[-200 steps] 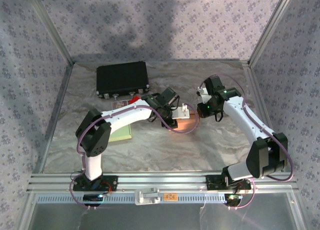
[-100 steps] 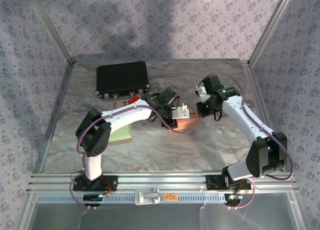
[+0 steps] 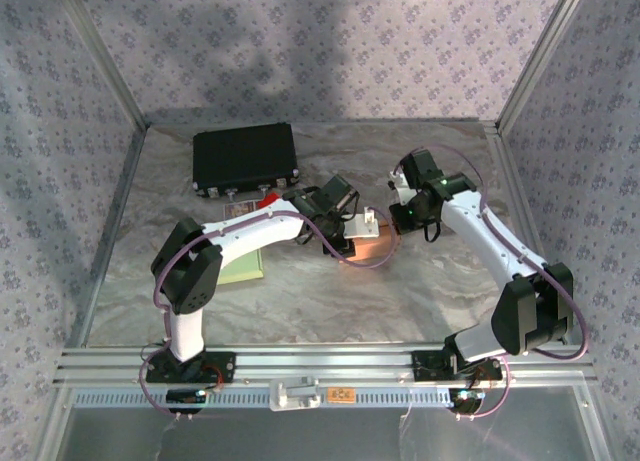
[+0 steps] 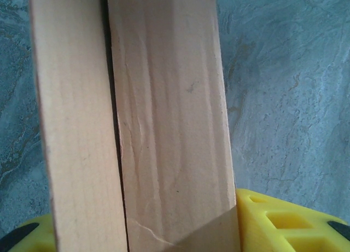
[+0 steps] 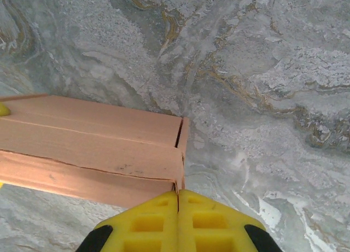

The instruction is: Fold the paper box

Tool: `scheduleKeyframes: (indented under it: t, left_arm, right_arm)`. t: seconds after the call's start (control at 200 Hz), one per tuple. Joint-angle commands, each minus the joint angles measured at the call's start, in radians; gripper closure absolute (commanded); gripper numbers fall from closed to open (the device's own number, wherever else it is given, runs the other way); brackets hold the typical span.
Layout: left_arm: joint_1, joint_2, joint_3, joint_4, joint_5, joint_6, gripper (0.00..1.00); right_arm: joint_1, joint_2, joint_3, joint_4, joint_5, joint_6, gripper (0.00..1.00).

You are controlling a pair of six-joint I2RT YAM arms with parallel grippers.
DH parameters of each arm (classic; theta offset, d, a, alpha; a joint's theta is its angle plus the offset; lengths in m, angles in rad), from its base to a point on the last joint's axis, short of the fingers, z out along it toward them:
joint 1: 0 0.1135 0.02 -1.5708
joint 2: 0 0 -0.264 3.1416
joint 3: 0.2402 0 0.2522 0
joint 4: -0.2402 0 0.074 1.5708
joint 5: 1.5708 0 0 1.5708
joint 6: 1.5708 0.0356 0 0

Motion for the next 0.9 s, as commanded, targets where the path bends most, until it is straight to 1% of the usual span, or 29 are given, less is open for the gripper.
scheduleKeyframes:
  t: [0.0,0.11,0.3,0.54,0.725,0.874,0.894]
  left_arm:
    - [0.006,0.003,0.035,-0.025,0.001,0.001,0.49]
    - [0.005,0.005,0.036,-0.025,-0.003,-0.002,0.49]
    - [0.006,0.008,0.042,-0.026,-0.009,-0.006,0.49]
    - [0.006,0.014,0.055,-0.037,-0.016,-0.030,0.49]
    - [0.006,0.018,0.054,-0.041,-0.020,-0.044,0.50]
    - [0.005,0.017,0.060,-0.038,-0.027,-0.055,0.50]
    - [0.005,0.016,0.062,-0.036,-0.029,-0.057,0.50]
  right_arm:
    - [0.009,0.014,0.045,-0.065,-0.018,0.090,1.00]
    - [0.010,0.020,0.054,-0.093,-0.046,0.150,1.00]
    - [0.009,0.031,0.064,-0.119,-0.044,0.208,1.00]
    - [0.014,-0.018,-0.027,-0.039,-0.009,0.274,1.00]
    - [0.019,-0.032,-0.022,-0.031,-0.004,0.339,1.00]
    - [0.034,-0.050,-0.034,-0.009,0.025,0.347,1.00]
    - [0.037,-0.055,-0.068,-0.003,0.029,0.346,1.00]
